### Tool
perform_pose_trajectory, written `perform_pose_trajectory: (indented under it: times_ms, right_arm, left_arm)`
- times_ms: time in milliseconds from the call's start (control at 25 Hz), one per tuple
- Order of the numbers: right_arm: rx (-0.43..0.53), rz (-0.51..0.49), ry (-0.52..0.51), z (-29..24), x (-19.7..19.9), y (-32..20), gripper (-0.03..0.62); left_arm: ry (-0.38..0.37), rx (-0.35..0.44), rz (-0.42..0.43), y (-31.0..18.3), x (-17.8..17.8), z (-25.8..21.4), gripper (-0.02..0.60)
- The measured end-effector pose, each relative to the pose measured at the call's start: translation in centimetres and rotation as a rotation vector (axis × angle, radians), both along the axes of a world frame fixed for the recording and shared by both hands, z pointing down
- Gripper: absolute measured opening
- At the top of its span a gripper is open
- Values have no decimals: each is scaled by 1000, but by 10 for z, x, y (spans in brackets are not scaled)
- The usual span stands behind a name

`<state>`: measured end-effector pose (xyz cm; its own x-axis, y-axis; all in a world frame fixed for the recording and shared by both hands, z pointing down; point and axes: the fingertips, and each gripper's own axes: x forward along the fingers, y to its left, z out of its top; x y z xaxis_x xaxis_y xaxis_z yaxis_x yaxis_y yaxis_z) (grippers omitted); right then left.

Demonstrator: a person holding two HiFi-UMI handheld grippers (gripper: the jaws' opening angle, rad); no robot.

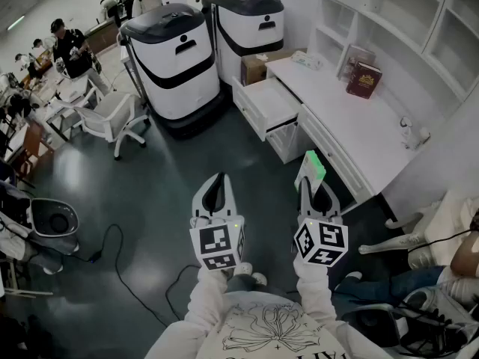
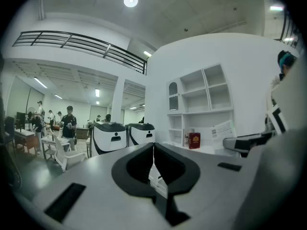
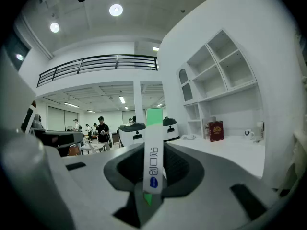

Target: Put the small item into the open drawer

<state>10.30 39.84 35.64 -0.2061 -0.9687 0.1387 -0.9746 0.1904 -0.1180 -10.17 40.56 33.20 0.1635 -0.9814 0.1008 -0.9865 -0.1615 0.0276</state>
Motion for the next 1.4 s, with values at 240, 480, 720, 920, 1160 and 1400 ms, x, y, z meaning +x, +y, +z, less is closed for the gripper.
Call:
perform_pose_trajectory:
  times_ms: [240, 480, 720, 920, 1160, 1400]
  right_arm:
    - [0, 4, -1, -6, -8, -8, 91]
    - [5, 13, 4, -3, -14, -20, 91]
    - [12, 29, -8, 0, -23, -37, 91]
    - [11, 45, -4, 7, -31, -49, 91]
    - [-5, 63, 2, 19, -31, -66, 91]
    - [-24, 50, 6, 28, -28, -110, 91]
  left_arm:
    - [2, -5, 4, -9, -9, -5, 8]
    - [4, 3, 11, -21, -16, -3, 8]
    - [-8, 10, 28, -42, -30, -3, 8]
    - [-25, 14, 43, -57, -43, 2, 8]
    - [-29, 5, 51, -76, -50, 13, 8]
    - [-23, -12, 56, -118, -40, 22, 8]
